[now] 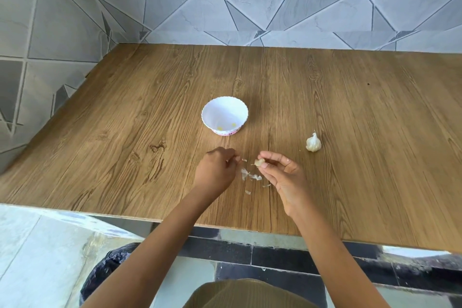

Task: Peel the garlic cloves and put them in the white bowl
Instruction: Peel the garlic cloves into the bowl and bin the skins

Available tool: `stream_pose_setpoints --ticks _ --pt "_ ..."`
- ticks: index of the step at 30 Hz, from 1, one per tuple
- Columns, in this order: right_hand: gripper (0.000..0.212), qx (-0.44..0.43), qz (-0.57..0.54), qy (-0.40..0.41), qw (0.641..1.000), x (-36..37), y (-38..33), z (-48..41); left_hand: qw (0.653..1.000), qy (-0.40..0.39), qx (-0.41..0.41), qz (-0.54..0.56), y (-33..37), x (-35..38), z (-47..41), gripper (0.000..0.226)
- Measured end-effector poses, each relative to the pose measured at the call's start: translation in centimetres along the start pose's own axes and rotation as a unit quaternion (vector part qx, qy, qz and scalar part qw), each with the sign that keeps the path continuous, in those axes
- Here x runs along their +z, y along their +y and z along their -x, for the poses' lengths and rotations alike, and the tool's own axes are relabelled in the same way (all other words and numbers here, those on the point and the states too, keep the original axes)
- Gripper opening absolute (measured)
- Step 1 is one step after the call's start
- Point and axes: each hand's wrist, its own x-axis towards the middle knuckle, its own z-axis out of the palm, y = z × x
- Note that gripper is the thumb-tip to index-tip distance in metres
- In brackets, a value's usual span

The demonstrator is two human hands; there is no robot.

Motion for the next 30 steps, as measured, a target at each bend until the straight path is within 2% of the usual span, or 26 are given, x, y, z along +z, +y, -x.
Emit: stream_pose_setpoints --ticks 2,4,6,8,10,13,18,23,27,29,30 --pt "0.024 -0.01 0.021 0.008 1.0 -0.1 0.1 0.1 0.999 0.021 0.019 0.017 0.0 -0.2 0.0 0.01" --pt "0.023 -0.021 0.034 0.015 0.999 0.0 0.1 0.1 0.996 0.027 0.02 0.082 0.4 -0.5 0.1 0.011" --pt "0.021 -0.027 0.032 0.029 0.999 0.2 0.1 0.0 0.982 -0.035 -0.028 0.182 1.3 -1.0 0.3 0.016" --pt "0.02 -0.023 0.013 0.043 0.999 0.5 0.1 0.0 0.952 -0.116 -0.078 0.273 1.9 -1.0 0.4 0.023" --pt "0.019 -0.017 0.007 0.047 0.999 0.8 0.2 0.1 0.931 -0.125 -0.092 0.329 2.1 -0.6 0.5 0.022" --pt "0.015 -0.038 0.065 0.044 0.996 1.0 0.2 0.5 0.93 -0.097 -0.071 0.348 1.8 -0.3 0.5 0.014" --pt "0.013 -0.08 0.146 0.017 0.986 0.5 -0.5 0.7 0.952 -0.087 -0.021 0.294 1.3 -0.4 0.5 0.013" --pt "0.007 -0.017 0.076 0.02 0.997 0.6 -0.9 0.3 0.9 -0.117 -0.078 0.412 1.7 -0.9 0.6 0.014" --pt "0.009 -0.021 0.098 0.04 0.994 0.4 -0.6 -0.1 0.853 -0.132 -0.125 0.489 1.6 -1.1 0.9 0.013" --pt "0.008 -0.072 0.184 0.061 0.978 0.0 0.0 -0.2 0.841 -0.132 -0.138 0.507 1.5 -1.2 0.8 0.014" --pt "0.007 -0.121 0.275 0.063 0.952 -0.3 0.4 -0.4 0.837 -0.132 -0.141 0.512 1.5 -1.2 0.8 0.014"
